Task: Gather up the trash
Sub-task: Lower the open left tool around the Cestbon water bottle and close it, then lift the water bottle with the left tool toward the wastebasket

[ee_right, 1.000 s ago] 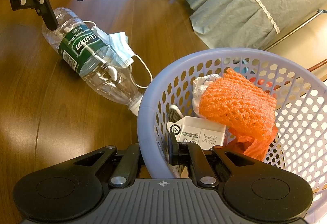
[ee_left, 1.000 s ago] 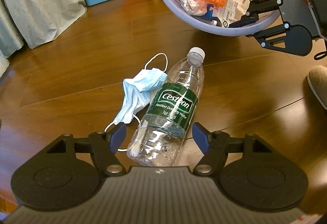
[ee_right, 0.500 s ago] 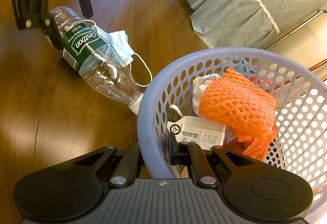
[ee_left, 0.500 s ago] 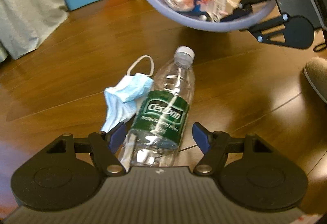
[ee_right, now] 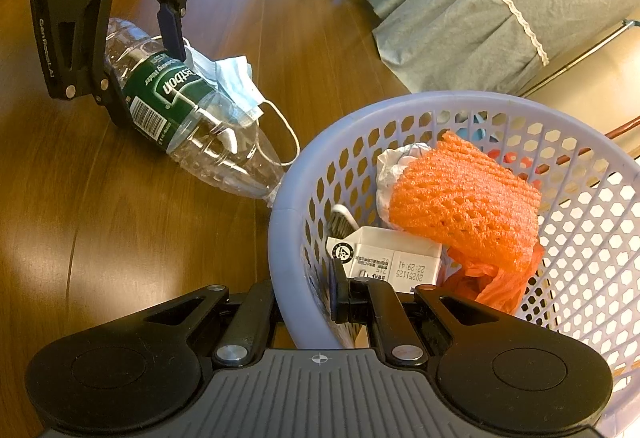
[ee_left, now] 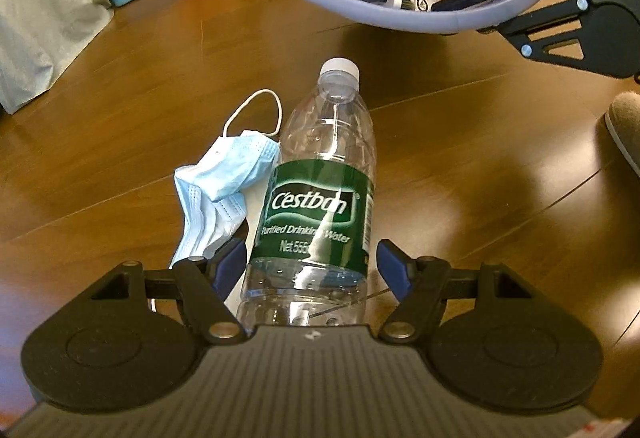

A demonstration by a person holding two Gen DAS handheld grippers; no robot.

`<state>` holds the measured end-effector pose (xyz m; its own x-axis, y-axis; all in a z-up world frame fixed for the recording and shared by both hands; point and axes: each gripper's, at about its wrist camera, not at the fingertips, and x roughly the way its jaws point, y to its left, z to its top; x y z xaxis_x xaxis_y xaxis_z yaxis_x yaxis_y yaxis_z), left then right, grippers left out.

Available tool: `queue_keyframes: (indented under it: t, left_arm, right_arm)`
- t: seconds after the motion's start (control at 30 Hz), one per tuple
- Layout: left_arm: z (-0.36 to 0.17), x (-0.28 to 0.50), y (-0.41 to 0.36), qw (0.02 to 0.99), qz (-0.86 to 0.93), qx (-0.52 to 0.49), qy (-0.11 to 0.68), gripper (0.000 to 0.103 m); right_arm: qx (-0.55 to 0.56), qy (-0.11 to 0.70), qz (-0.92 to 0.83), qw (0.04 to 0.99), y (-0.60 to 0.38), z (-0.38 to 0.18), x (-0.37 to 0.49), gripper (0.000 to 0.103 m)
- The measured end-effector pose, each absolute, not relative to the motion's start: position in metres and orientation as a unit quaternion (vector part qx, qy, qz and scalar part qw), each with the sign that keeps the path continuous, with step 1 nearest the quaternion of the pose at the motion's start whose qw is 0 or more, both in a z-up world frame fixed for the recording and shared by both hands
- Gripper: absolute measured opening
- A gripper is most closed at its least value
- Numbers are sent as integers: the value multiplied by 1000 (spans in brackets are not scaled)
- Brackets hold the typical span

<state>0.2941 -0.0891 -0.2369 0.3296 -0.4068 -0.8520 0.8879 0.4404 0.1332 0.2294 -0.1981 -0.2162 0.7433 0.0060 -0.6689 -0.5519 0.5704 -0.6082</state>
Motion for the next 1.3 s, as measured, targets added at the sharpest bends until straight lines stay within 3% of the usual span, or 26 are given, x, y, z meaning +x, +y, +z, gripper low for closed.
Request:
queue_keyframes:
  t: [0.8, 1.3]
  left_arm:
    - [-244, 284, -87, 755, -425, 293, 405, 62]
    - [-216, 265, -49, 762, -406, 287, 414, 60]
  right_arm:
    - [-432, 316, 169, 828, -198, -217, 230, 5]
    - [-430, 316, 167, 829, -198, -217, 230, 5]
